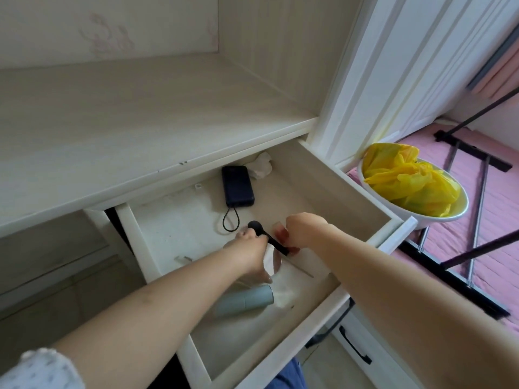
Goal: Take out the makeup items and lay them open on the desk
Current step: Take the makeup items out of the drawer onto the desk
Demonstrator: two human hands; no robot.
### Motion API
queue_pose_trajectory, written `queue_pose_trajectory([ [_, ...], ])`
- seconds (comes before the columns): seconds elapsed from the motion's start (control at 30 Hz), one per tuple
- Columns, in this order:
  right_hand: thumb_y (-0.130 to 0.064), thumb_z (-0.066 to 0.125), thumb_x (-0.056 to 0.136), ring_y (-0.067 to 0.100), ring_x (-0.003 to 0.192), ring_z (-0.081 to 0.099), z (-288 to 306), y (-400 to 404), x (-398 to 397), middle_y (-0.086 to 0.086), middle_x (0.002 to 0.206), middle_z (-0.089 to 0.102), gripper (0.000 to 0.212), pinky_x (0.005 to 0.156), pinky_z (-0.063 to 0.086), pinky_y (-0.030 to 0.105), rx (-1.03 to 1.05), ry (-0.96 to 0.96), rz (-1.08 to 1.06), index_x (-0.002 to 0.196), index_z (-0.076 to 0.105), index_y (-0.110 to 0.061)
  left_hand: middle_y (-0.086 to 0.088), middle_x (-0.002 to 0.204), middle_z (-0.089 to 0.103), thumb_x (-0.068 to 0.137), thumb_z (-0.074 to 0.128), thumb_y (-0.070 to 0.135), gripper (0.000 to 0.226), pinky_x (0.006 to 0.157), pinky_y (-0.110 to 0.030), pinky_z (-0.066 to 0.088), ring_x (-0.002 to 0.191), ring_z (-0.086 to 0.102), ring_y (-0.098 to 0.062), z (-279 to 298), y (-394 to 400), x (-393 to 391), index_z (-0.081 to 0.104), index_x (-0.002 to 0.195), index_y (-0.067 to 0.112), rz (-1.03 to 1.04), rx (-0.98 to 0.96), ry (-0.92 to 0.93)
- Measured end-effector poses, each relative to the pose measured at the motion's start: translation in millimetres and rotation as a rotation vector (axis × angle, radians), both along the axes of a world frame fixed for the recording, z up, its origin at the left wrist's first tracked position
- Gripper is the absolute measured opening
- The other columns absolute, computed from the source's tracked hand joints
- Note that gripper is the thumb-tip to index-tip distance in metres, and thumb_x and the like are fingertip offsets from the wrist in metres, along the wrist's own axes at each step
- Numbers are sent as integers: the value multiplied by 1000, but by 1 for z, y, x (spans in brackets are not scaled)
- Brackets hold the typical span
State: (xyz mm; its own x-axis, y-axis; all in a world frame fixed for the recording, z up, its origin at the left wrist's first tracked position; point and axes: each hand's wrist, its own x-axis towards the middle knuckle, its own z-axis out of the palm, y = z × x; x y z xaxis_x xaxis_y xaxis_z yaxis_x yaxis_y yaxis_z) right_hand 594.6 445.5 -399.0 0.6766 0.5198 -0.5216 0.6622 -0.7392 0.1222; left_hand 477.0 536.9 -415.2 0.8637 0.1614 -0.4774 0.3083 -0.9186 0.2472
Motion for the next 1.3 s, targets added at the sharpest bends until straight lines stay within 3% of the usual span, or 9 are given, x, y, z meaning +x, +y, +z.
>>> queue_pose_trajectory([
  [0.17, -14, 56, 81, 27, 74, 56, -3, 7, 0, 0, 66, 50, 25, 69, 48, 28, -48, 24, 17, 61, 43, -18, -9, 134, 34, 72, 74, 41, 70, 98, -40, 42, 127, 33, -29, -6, -11, 3, 40, 125, 13, -63, 47, -44],
  [0.3, -13, 54, 82, 28, 80, 58, 0, 11, -3, 6, 83, 58, 10, 71, 49, 29, -42, 23, -17, 73, 51, -15, -11, 130, 38, 78, 63, 27, 52, 93, -38, 42, 124, 37, -30, -6, -13, 5, 43, 123, 11, -65, 63, -94],
  [0.43, -27, 50, 82, 20, 60, 54, 14, 11, -3, -2, 65, 55, 25, 56, 42, 24, 147, -26, -123, 60, 53, -16, -10, 124, 42, 73, 64, 36, 55, 93, -37, 42, 120, 41, -32, 6, 3, 10, 45, 122, 20, -10, 22, -118],
  [0.5, -38, 43, 85, 18, 59, 57, 27, 9, -7, -4, 59, 58, 36, 56, 46, 25, 259, -22, -133, 61, 60, -18, -9, 112, 44, 69, 62, 42, 52, 87, -34, 43, 115, 46, -32, 21, 15, 10, 48, 116, 25, 14, -9, -150],
  [0.63, -48, 42, 85, 16, 65, 61, 68, 0, -22, -8, 64, 63, 35, 63, 52, 28, 411, -37, -97, 65, 57, -24, -5, 110, 46, 69, 66, 41, 38, 74, -30, 46, 101, 53, -27, 72, 39, -2, 49, 100, 27, 57, -111, -236],
  [0.8, -45, 48, 86, 13, 67, 61, 125, 8, -38, -7, 69, 65, 29, 58, 48, 25, 594, -60, -26, 74, 62, -22, -5, 102, 58, 72, 68, 36, 34, 64, -27, 42, 84, 55, -22, 144, 67, -27, 55, 98, 18, 60, -79, -333],
  [0.9, -51, 49, 82, 15, 77, 66, 159, 33, -53, -6, 83, 70, 30, 73, 55, 34, 734, -60, 4, 87, 62, -25, -3, 95, 61, 73, 69, 36, 34, 63, -27, 43, 79, 57, -19, 189, 98, -52, 57, 97, 17, 118, -23, -377],
  [1.03, -33, 56, 85, 20, 83, 63, 197, 87, -78, -1, 103, 68, 29, 75, 53, 33, 848, -23, 85, 110, 60, -19, -3, 89, 60, 74, 68, 32, 28, 60, -26, 41, 73, 55, -18, 233, 145, -88, 57, 91, 13, 238, 62, -447],
  [1.3, -31, 57, 84, 21, 88, 65, 212, 226, -136, -2, 106, 66, 32, 82, 56, 39, 1010, 160, 189, 114, 60, -21, -6, 94, 66, 67, 67, 33, 27, 62, -25, 43, 86, 64, -25, 252, 264, -171, 62, 87, 15, 519, 303, -417],
])
